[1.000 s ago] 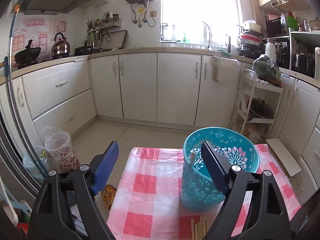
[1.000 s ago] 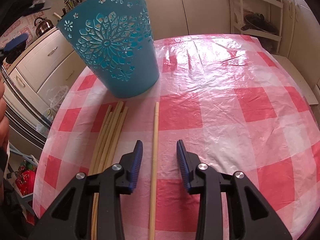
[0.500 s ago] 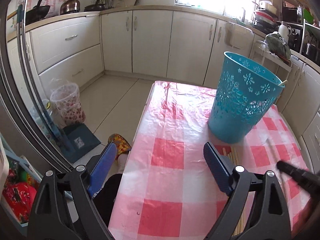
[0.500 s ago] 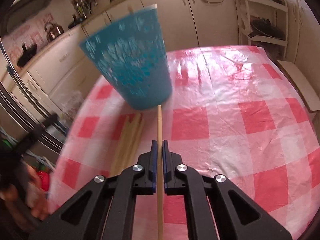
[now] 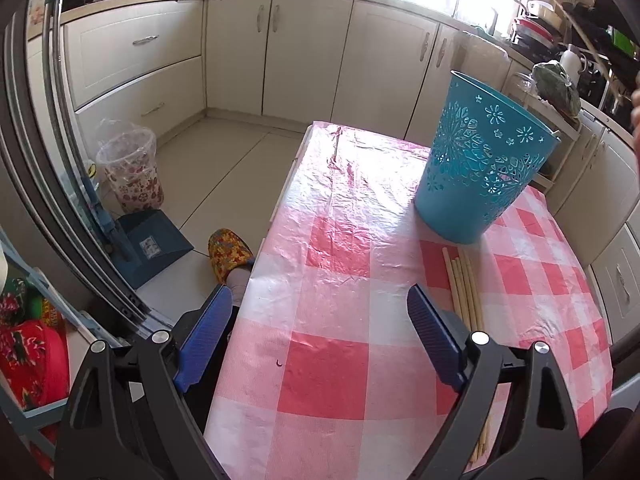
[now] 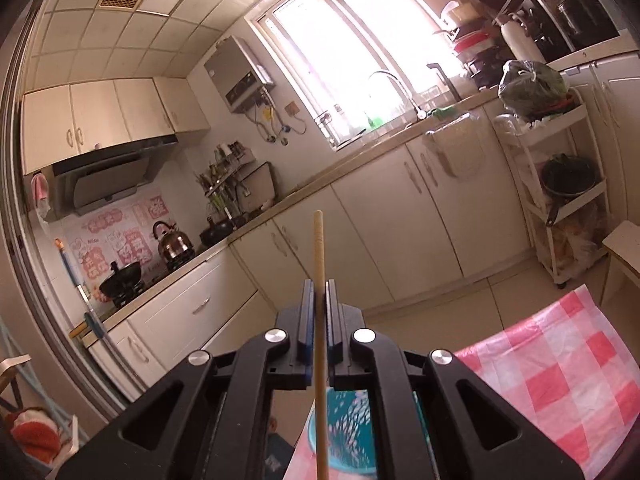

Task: Organize utensils
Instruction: 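Lift the stick over the blue basket and open the right gripper, then move the open right gripper back to the stick bundle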

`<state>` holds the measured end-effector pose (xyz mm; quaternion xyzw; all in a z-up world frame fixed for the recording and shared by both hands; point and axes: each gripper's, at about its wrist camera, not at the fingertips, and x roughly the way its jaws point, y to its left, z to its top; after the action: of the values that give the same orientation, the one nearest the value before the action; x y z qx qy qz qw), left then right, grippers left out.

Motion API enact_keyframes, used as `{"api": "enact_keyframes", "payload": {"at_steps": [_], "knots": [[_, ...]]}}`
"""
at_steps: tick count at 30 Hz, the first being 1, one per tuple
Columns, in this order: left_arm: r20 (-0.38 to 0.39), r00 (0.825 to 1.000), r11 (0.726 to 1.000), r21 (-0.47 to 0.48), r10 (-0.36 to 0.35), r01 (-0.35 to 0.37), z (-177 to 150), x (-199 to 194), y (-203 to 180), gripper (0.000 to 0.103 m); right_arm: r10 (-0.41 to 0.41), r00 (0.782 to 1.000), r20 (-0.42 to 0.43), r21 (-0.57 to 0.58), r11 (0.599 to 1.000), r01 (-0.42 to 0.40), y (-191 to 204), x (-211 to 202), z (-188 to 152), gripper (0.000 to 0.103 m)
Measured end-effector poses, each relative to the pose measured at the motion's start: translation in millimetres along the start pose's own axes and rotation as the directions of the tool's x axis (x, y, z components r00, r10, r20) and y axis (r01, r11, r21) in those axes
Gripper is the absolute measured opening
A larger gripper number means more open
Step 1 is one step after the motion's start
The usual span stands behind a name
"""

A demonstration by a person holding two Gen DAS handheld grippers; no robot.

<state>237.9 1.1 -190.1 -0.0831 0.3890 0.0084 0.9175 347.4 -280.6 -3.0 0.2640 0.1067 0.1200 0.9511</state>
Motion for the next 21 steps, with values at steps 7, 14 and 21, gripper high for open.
{"api": "enact_keyframes", "payload": {"at_steps": [7, 14, 21], "knots": [[-0.018, 1.000, 1.000, -0.017, -0.015, 0.014, -2.5, 2.1, 3.4, 0.086, -0.124, 0.992, -0.008, 0.023, 0.992, 0.124, -9.6, 41.5, -16.9, 0.006], [-0.028, 0.999, 0.999, -0.035, -0.016, 0.015, -2.6, 5.4, 5.6, 0.086, -0.172, 0.983, -0.066, -0.065, 0.984, 0.168, -12.2, 44.7, -44.6, 0.006], [-0.019, 1.000, 0.999, -0.045, -0.011, 0.011, -0.5, -0.7, 7.2, 0.088, -0.169, 0.971, -0.169, -0.207, 0.969, 0.132, -7.8, 24.6, -71.2, 0.018]]}}
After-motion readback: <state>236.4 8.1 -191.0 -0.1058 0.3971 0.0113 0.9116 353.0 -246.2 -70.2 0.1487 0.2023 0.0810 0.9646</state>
